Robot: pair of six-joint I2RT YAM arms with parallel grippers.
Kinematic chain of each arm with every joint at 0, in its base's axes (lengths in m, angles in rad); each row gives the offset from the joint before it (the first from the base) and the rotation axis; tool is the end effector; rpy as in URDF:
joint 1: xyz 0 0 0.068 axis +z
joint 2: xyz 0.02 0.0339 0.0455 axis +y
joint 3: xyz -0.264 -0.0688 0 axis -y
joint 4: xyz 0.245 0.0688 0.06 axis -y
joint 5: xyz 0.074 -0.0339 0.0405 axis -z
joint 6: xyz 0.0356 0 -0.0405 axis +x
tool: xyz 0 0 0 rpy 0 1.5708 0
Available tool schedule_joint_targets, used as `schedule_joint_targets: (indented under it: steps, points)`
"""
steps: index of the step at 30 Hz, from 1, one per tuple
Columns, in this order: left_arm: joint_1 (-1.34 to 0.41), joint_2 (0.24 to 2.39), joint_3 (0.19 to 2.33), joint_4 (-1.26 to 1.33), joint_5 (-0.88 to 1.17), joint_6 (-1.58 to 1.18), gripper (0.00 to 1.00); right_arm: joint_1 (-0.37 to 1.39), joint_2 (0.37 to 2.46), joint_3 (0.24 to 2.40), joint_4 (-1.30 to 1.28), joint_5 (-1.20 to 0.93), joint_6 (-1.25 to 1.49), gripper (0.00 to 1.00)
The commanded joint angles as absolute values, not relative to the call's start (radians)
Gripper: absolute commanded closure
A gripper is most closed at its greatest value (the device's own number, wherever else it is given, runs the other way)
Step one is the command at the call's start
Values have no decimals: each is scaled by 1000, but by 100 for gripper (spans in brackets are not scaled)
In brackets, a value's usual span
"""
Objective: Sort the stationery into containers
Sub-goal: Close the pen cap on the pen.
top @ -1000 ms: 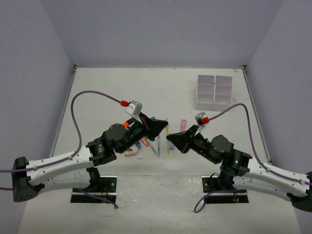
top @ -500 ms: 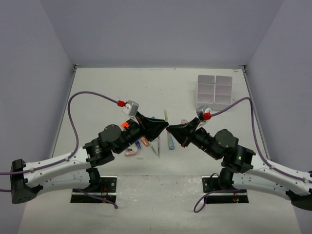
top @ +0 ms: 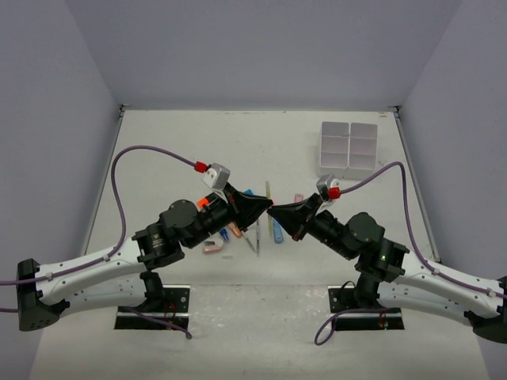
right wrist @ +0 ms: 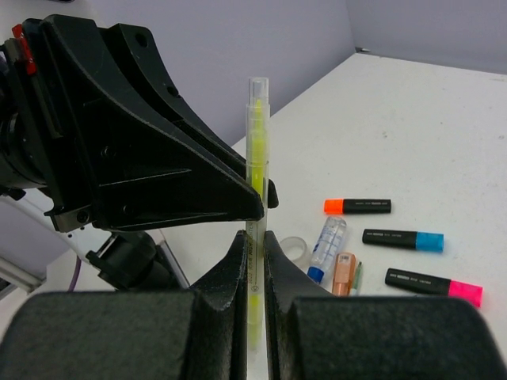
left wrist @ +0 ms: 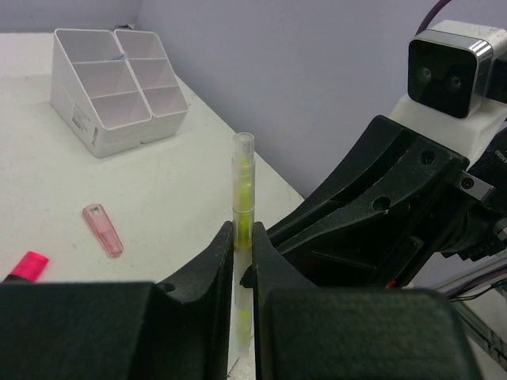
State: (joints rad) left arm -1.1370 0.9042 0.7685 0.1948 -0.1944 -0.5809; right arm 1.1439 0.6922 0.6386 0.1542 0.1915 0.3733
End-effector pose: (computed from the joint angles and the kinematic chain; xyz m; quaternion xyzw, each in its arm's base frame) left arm 0.0972 -0.1934 0.3537 0.1195 0.6758 -0.5049 0.5235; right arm 0.0778 0.1547 0.3397 -0.1852 0.6453 0.4614 0.5800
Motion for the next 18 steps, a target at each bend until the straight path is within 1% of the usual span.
schedule_joint_targets:
  steps: [1, 3, 4, 5, 6, 7, 8, 10, 11, 12, 13, 14, 15, 17, 18]
  points:
    - [-1135, 889, 789, 268, -95, -519, 100, 1159, 701, 615, 257, 50, 369, 88]
    - [-1135, 882, 788, 282, -80, -513, 100, 1160, 713, 611, 264, 42, 375, 76]
    - [-1135, 881, 789, 285, -75, -512, 100, 1160, 720, 612, 267, 39, 378, 72]
    - [-1135, 880, 793, 286, -72, -512, 100, 1159, 734, 614, 272, 37, 380, 71]
    - [-1135, 879, 797, 288, -69, -512, 100, 1159, 748, 619, 276, 36, 382, 73]
    - [-1135, 879, 800, 288, -66, -512, 100, 1160, 758, 626, 277, 35, 383, 78]
    - [-1135, 879, 801, 288, -63, -512, 100, 1160, 764, 634, 276, 34, 383, 85]
    - [-1135, 882, 809, 277, -71, -508, 100, 1159, 772, 642, 269, 36, 382, 96]
    - [-1135, 884, 814, 267, -80, -504, 96, 1158, 774, 645, 266, 37, 381, 100]
    - [-1135, 885, 822, 251, -98, -499, 84, 1158, 771, 647, 263, 37, 378, 100]
    - [-1135, 884, 831, 234, -113, -489, 69, 1159, 766, 647, 259, 35, 376, 100]
    - [-1135, 884, 840, 216, -124, -480, 57, 1160, 761, 646, 254, 33, 373, 100]
    - [-1135, 884, 852, 197, -133, -476, 53, 1160, 759, 645, 248, 31, 369, 100]
    - [-1137, 888, 872, 173, -155, -465, 52, 1160, 756, 641, 243, 21, 365, 100]
    - [-1136, 893, 888, 154, -175, -461, 61, 1159, 758, 641, 239, 9, 360, 100]
